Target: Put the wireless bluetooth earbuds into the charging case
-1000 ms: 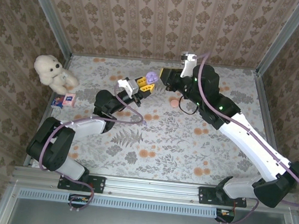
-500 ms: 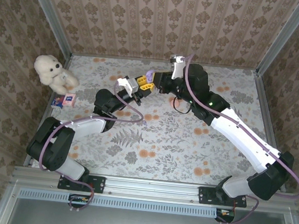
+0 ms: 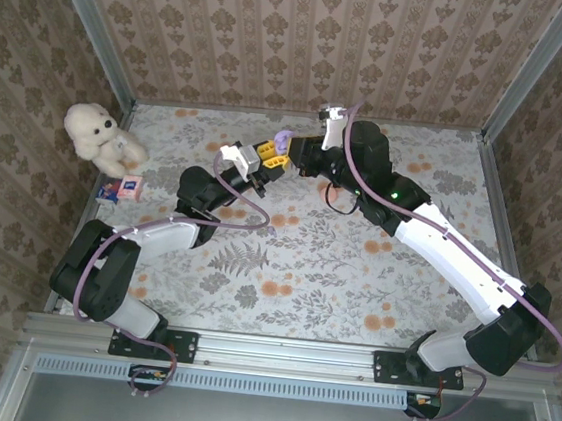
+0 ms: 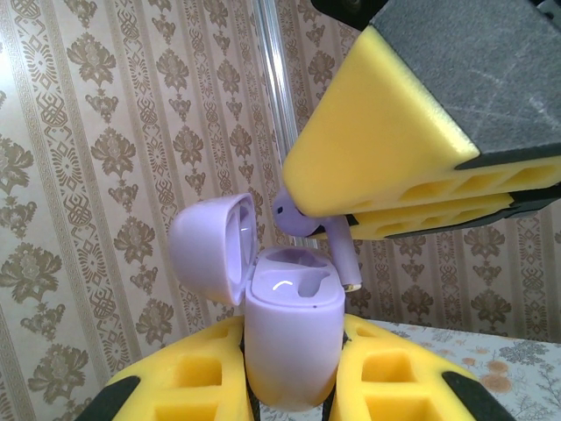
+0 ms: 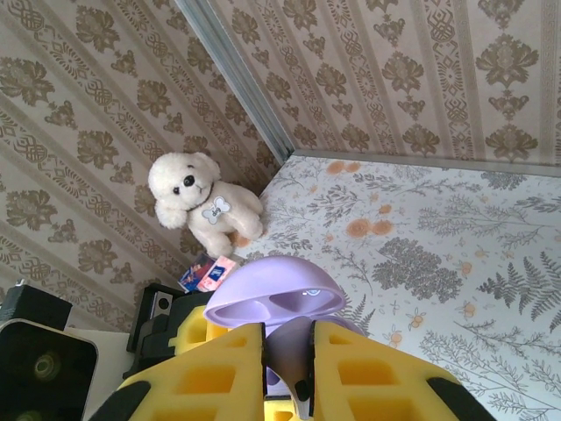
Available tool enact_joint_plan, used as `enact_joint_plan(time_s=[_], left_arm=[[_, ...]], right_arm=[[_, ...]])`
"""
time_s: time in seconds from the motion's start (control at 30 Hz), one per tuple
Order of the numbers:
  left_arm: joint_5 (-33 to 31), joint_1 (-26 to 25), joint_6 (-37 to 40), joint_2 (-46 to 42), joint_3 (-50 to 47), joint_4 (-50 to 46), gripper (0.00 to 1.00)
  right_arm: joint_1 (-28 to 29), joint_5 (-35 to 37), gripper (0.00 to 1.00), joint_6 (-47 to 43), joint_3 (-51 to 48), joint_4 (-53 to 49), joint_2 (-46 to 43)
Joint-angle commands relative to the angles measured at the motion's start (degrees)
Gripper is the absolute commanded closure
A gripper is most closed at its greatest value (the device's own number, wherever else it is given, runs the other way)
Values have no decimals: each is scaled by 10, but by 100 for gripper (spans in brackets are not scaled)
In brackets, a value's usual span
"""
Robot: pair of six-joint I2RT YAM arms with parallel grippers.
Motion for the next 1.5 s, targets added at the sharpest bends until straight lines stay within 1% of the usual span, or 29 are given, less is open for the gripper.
enact_joint_plan(time_s=[0.0, 0.1, 0.27, 0.7, 0.87, 0.9, 1.13, 1.47], left_arm=[[14, -6, -12, 5, 11, 18, 100], [14, -7, -13, 5, 10, 18, 100], [14, -8, -13, 6, 10, 19, 100], [15, -11, -14, 3, 12, 19, 100], [14, -12, -14, 2, 13, 19, 100], [14, -12, -14, 1, 13, 19, 100], [14, -13, -14, -1, 13, 19, 100], [13, -13, -13, -3, 12, 18, 100]], right_arm=[[0, 4, 82, -1, -5, 23, -17], [0, 6, 82, 3, -7, 26, -37], [-1, 9, 82, 4, -5, 27, -43], [-1, 29, 82, -1, -5, 28, -25], [-1, 31, 82, -2, -3, 26, -25], [-1, 31, 82, -2, -2, 25, -8], [-1, 30, 82, -2, -5, 20, 2], [-1, 34, 82, -5, -9, 15, 4]])
